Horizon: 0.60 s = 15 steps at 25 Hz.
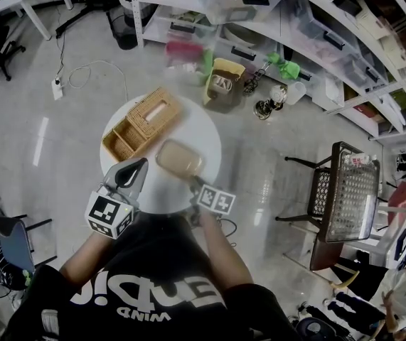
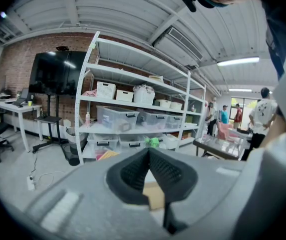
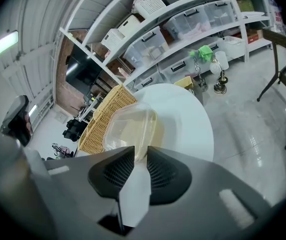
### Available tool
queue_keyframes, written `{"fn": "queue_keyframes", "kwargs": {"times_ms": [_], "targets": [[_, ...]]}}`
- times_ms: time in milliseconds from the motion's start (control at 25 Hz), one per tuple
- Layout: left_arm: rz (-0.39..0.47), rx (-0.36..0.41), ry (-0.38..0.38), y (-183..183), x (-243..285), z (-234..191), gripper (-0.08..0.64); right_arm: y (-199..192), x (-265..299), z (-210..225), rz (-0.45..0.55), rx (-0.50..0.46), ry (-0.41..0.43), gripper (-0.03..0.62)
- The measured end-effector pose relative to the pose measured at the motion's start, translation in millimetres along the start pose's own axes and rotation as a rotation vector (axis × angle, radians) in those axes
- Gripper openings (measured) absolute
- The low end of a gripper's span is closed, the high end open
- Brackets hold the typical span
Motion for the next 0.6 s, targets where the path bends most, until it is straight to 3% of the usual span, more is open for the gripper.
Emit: {"fn": "queue_keyframes", "kwargs": {"times_ms": [240,600], "targets": [[0.006,-0.001,-0.003,-1,-4,3,0.002,2,-5,-6,0.021,-0.005,0.013,0.043],[0.014,-0.003,-0.008,-1,-11,8,0.001,7,-13,-16,0.065,-0.014,0.053,0.041]]}}
Point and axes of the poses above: the fingertips, and each gripper's own axes: x forward along the fingers, z to its right, y out of its top, the point moved 3 cm from there along -x, backward along the fingers, and after that the axes turned 15 degrees about y, right-handed, at the moved point
